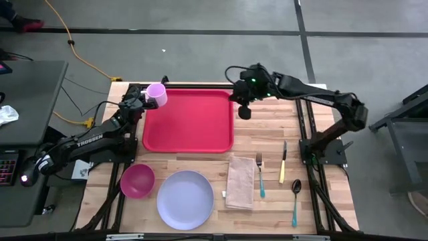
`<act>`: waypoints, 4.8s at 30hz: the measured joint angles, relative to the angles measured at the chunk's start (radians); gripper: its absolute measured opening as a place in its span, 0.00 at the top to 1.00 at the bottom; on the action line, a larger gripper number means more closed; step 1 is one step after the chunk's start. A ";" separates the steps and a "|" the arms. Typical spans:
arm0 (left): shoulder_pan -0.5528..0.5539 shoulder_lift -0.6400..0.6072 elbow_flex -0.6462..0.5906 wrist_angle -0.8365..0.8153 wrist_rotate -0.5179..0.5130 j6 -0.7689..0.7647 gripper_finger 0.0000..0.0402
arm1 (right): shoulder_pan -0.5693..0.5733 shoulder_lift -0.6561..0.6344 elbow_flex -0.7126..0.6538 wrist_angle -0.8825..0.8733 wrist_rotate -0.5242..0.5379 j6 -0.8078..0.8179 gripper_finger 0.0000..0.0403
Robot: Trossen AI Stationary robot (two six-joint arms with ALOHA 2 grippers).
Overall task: Set up tray
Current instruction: Put the pink mug on the red tray
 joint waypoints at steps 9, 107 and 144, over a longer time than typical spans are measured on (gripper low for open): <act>0.000 0.000 -0.001 0.003 0.000 -0.001 0.95 | 0.000 -0.160 -0.210 0.162 0.058 0.055 0.96; 0.000 0.596 -0.107 0.662 -0.091 -0.056 0.95 | -0.172 -0.745 -0.854 0.523 0.122 0.265 0.96; -0.001 0.801 -0.022 0.679 -0.130 -0.103 0.93 | -0.172 -0.835 -0.854 0.374 0.165 0.279 0.96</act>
